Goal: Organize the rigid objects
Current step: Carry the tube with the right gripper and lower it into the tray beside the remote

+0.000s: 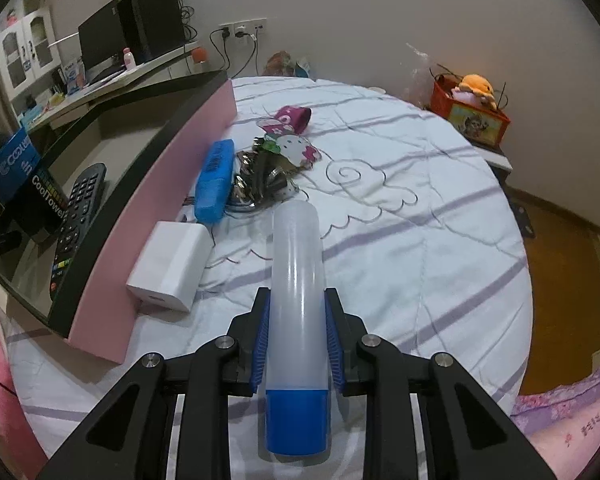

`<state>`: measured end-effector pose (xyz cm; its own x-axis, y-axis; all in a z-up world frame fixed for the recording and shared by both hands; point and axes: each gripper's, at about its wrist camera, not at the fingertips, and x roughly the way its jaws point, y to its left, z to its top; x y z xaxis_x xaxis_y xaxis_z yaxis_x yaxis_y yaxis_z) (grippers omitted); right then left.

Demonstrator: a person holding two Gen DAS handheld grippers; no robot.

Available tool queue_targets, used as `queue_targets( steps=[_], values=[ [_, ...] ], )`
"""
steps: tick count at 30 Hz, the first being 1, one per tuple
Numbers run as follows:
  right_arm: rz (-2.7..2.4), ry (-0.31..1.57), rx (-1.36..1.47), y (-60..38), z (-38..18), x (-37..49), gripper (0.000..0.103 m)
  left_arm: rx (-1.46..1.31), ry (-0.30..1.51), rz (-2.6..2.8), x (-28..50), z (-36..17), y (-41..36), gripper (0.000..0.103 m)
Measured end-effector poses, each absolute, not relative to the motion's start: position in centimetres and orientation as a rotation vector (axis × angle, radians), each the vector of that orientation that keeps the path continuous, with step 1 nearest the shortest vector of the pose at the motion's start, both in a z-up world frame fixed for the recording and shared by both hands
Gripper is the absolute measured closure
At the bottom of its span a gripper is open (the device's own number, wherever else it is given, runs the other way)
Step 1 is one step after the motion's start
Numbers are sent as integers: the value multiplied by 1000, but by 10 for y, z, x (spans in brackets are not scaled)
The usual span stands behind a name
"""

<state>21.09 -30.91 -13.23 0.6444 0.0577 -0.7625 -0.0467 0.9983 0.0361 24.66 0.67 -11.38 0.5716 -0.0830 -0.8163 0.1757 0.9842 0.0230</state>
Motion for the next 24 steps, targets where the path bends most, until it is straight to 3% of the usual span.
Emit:
queue_targets(
  steps=[15,24],
  values=[
    [45,818,45,-304,-133,210,77,106,951,-152,247,-114,5,56],
    [45,770,9,-293,-107,207,77,102,950,-153,247,-113,6,56]
  ],
)
